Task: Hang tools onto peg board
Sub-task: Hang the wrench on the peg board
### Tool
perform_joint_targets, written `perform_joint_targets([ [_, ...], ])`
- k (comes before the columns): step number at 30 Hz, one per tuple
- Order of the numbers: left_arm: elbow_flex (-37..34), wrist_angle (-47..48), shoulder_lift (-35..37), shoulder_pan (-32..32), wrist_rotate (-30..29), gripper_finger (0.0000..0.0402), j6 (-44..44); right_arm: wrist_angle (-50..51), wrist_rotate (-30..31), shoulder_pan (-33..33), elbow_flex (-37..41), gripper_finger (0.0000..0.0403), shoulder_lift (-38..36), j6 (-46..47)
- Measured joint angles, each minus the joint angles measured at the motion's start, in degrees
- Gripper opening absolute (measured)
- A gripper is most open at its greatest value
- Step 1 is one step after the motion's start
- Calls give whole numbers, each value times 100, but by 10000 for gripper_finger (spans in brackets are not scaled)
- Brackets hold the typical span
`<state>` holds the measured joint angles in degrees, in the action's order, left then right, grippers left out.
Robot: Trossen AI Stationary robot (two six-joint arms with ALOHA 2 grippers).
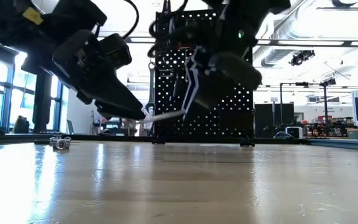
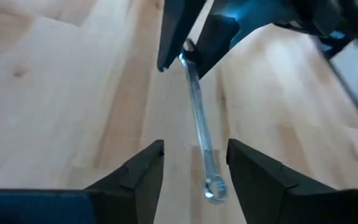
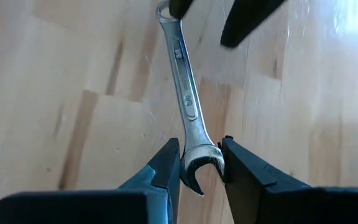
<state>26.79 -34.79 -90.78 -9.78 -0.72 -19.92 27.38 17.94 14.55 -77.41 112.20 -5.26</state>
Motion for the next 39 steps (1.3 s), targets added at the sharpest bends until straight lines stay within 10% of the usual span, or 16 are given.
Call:
perform_joint_targets([
  [20,55,-671,4,509,1593,175,-742,373,330,229,-469,83,-13,-573],
  [39,920,872,7,699,1668,175,-542,498,943,336,-739,83,-24,-963],
])
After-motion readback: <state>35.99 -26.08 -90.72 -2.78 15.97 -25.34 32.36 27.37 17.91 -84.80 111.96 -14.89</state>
